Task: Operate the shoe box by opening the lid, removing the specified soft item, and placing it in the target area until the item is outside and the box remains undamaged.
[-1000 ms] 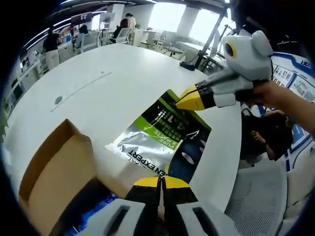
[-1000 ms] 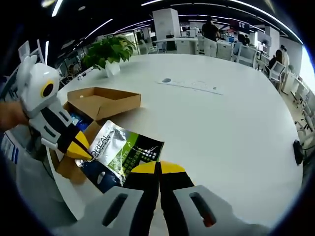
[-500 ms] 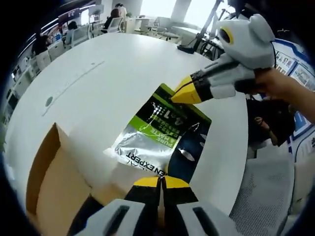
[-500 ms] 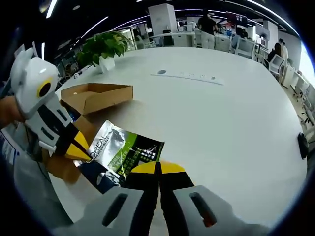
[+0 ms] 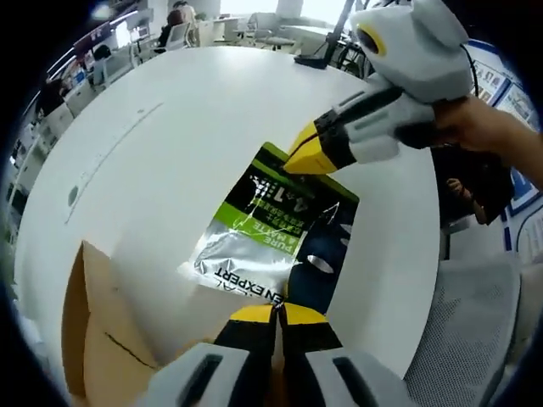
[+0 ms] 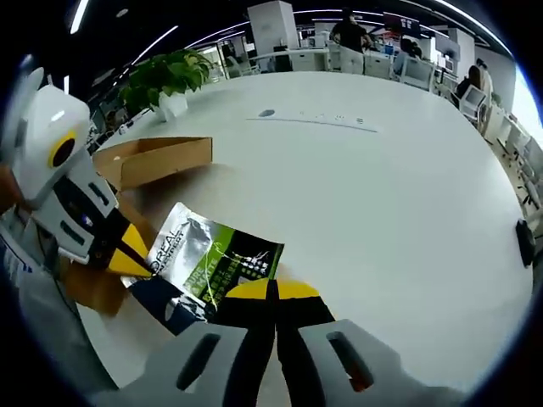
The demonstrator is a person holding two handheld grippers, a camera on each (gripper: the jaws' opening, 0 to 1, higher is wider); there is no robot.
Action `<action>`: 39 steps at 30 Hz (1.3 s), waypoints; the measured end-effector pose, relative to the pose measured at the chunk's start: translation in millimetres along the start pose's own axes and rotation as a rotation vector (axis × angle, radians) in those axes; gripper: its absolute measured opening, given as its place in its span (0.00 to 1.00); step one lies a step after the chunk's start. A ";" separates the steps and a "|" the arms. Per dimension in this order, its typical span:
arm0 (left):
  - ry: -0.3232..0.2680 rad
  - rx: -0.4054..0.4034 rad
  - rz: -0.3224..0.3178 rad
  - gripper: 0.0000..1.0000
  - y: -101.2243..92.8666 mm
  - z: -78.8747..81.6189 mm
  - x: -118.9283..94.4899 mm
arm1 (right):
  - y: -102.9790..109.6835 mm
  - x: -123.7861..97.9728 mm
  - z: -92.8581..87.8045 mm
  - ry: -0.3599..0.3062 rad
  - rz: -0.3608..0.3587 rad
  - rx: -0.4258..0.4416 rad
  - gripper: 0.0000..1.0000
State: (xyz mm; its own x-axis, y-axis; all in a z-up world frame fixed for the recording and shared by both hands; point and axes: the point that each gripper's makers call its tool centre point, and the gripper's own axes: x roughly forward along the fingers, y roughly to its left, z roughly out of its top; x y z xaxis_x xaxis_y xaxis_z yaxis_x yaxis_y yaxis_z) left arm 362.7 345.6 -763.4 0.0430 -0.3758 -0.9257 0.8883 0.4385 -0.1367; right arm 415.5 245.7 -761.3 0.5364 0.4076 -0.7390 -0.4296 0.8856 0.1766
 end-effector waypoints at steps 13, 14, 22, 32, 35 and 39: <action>0.049 0.072 0.010 0.02 1.4 -10.4 13.0 | -1.0 11.9 -12.4 0.021 0.005 -0.006 0.00; 0.050 0.077 0.014 0.02 1.6 -10.5 13.6 | -1.7 12.3 -12.9 0.021 0.005 -0.002 0.00; 0.054 0.115 0.027 0.03 3.8 -10.5 17.8 | -5.4 14.9 -12.3 0.006 -0.003 0.014 0.00; 0.053 0.145 0.053 0.06 4.7 -10.2 15.5 | -12.0 17.5 -11.1 0.006 -0.023 0.004 0.03; 0.068 0.197 0.073 0.09 3.7 -13.2 11.0 | -13.6 17.5 -11.8 0.007 -0.027 0.002 0.04; 0.065 0.237 0.099 0.16 2.6 -14.1 4.7 | -15.1 16.8 -12.1 0.008 -0.039 -0.016 0.06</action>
State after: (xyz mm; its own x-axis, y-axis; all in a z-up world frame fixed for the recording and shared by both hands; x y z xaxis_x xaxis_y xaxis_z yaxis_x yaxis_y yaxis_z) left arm 358.7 356.4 -773.0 0.1127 -0.2840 -0.9522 0.9639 0.2641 0.0353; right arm 422.2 236.5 -784.3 0.5469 0.3710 -0.7505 -0.4204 0.8969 0.1370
